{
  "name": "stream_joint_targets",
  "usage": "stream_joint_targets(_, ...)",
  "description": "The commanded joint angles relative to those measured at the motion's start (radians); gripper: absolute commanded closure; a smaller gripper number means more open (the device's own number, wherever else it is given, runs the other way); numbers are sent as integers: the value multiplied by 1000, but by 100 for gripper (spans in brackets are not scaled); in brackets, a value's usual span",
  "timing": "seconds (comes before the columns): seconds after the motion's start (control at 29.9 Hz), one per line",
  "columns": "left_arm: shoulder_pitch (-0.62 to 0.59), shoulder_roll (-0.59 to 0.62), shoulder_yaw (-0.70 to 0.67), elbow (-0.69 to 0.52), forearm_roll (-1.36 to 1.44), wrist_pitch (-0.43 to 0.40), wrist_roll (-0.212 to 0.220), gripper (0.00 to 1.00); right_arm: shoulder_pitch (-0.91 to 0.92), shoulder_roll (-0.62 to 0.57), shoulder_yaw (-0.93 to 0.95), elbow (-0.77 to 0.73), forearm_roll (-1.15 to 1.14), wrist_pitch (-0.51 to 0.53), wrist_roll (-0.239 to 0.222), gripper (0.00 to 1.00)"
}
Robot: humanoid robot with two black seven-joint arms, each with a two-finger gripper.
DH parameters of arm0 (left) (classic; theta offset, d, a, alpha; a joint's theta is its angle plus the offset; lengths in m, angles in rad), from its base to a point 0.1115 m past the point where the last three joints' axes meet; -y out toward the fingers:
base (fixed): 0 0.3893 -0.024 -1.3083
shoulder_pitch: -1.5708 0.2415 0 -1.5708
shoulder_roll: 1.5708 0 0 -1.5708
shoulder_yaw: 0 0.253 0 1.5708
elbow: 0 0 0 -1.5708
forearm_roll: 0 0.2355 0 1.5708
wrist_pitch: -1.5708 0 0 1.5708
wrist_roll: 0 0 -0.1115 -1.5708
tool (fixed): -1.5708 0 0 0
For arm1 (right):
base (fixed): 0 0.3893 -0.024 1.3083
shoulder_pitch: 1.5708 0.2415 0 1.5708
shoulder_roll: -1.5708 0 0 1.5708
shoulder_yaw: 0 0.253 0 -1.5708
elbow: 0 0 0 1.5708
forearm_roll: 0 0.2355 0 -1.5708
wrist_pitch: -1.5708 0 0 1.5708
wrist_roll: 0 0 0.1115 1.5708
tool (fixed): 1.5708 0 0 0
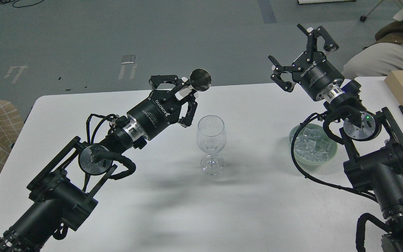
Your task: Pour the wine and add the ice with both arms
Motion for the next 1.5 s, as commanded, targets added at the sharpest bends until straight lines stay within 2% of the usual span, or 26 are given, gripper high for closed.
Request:
stream_joint_targets(0.0, -4, 0, 0, 0, 8, 0, -1, 93, 0, 0, 0, 0, 0, 0, 0, 0)
stream_joint_targets(1.47, -23, 14, -3, -9, 119, -2, -6, 93, 1, 0, -2, 0, 0, 0, 0, 0)
